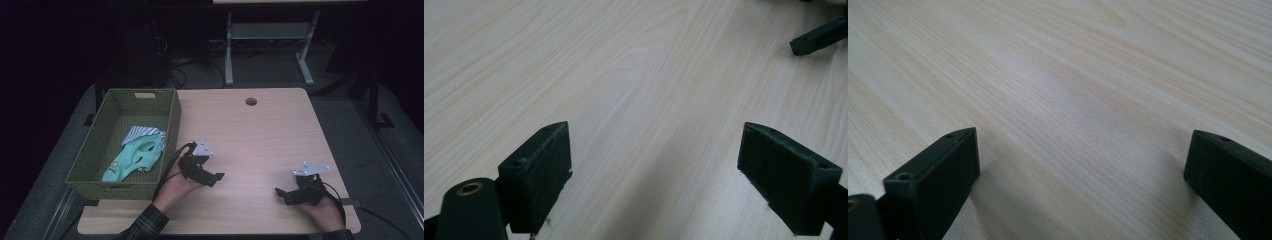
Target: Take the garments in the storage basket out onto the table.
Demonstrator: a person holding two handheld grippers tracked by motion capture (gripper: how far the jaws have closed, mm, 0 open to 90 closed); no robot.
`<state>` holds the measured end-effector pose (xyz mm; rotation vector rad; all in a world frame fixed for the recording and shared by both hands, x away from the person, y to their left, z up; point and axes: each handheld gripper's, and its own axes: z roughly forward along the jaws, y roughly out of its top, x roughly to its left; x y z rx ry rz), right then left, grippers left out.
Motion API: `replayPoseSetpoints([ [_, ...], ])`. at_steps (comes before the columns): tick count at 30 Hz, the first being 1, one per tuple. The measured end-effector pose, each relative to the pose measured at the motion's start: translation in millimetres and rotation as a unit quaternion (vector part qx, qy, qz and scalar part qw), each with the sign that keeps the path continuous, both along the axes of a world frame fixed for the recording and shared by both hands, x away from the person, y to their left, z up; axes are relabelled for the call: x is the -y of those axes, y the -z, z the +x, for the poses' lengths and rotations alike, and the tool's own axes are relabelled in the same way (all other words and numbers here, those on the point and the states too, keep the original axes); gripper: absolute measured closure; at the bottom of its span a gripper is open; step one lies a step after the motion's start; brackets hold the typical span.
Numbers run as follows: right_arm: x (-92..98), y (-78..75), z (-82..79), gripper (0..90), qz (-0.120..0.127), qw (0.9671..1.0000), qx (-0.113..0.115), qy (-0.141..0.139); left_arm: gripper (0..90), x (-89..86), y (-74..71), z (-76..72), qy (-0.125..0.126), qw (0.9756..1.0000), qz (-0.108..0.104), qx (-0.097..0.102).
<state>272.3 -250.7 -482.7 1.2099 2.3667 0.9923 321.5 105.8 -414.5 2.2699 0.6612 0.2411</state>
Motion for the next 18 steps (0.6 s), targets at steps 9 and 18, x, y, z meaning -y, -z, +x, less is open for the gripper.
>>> replayPoseSetpoints([
  [9,0.0,0.2,0.1,1.0,0.0,1.0,0.002,-0.001,13.4,0.3,-4.8,1.1,0.003,1.0,0.0,0.002],
  [18,-0.1,0.2,0.0,1.0,0.001,1.0,0.001,0.001,13.3,-0.1,-11.7,1.0,0.006,1.0,-0.002,0.004],
])
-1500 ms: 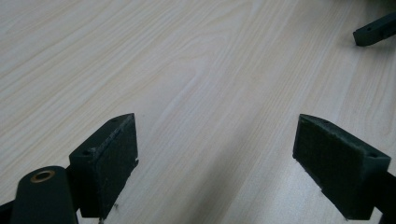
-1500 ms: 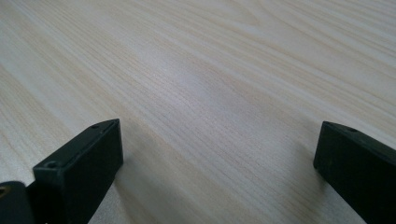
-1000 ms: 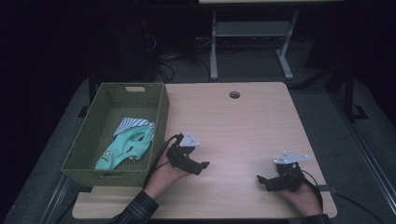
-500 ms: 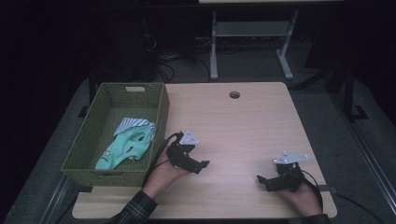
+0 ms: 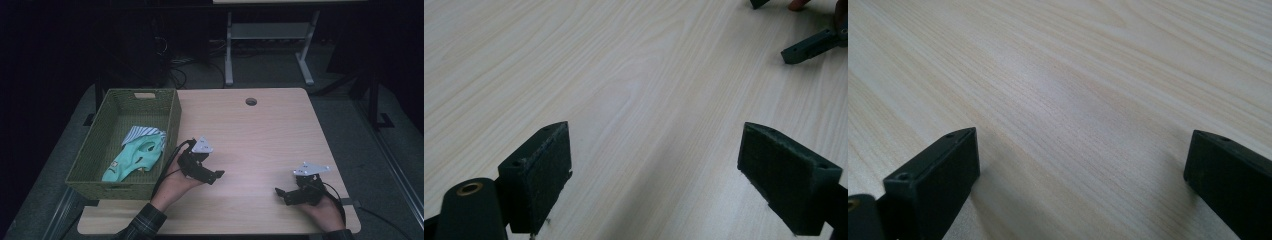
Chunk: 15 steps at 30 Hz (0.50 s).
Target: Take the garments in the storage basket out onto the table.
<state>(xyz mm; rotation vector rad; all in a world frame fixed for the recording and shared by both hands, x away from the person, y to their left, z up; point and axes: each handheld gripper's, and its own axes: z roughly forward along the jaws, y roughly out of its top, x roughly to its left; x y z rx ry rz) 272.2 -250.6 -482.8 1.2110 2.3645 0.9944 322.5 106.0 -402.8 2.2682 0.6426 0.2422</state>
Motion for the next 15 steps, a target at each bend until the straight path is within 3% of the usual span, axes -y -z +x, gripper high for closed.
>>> replayPoseSetpoints([
  [15,0.0,0.0,0.0,1.1,0.0,1.0,0.0,0.0,13.4,-3.1,-20.6,-0.3,0.008,0.9999,-0.006,0.014],
])
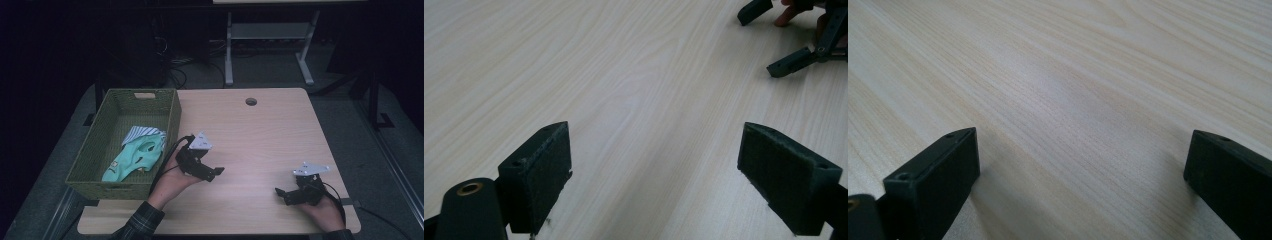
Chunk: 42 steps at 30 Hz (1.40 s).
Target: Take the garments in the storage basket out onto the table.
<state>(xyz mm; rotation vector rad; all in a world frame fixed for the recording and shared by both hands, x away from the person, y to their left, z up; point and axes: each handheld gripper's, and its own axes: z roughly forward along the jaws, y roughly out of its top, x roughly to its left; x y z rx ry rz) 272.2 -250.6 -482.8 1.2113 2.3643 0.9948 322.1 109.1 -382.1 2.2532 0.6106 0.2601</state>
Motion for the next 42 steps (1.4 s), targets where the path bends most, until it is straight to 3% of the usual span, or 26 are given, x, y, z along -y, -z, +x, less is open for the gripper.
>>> replayPoseSetpoints([
  [14,0.0,0.1,0.1,1.0,0.0,1.0,0.001,0.0,13.5,-10.3,-17.2,4.1,0.008,0.9999,-0.01,0.012],
  [26,0.3,0.0,0.1,1.1,-0.001,1.0,0.001,-0.001,13.6,-19.3,-21.8,10.3,0.004,0.9999,-0.008,0.013],
  [28,0.3,0.0,0.1,1.0,-0.001,1.0,0.001,-0.001,13.9,-22.2,-22.9,12.3,0.003,0.9998,-0.002,0.021],
  [42,0.4,0.1,0.4,1.1,-0.001,1.0,0.003,-0.003,13.9,-42.4,-26.2,12.5,-0.008,0.9998,-0.008,0.017],
])
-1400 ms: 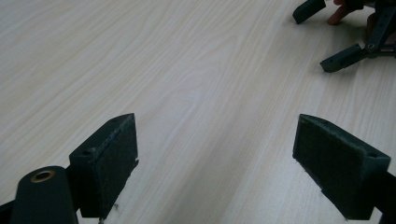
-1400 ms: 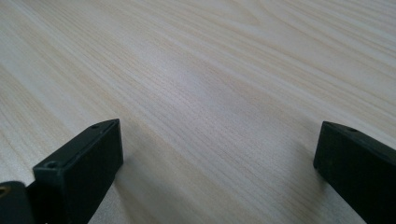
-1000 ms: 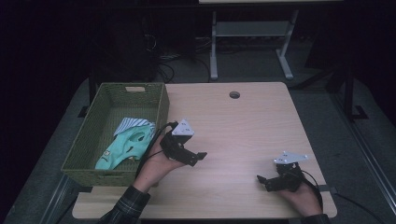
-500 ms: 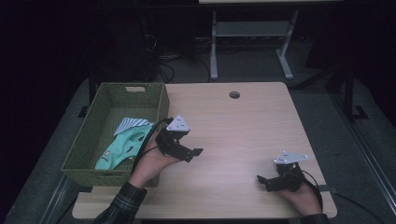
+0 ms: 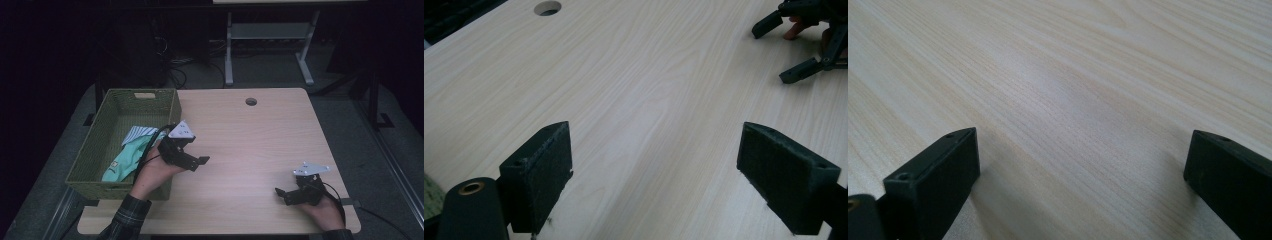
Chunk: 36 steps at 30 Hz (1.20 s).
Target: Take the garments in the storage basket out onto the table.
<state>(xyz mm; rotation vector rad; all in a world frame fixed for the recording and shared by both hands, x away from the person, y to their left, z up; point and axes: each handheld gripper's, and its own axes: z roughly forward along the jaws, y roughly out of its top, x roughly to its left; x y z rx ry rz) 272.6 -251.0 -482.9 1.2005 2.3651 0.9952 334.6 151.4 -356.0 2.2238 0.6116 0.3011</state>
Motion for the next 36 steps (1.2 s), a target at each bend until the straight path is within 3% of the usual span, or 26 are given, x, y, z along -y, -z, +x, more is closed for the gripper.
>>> replayPoseSetpoints([
  [36,0.0,0.0,-0.1,1.0,0.0,1.0,0.0,0.0,14.0,-46.3,4.2,3.5,-0.044,0.9989,0.009,-0.013],
])
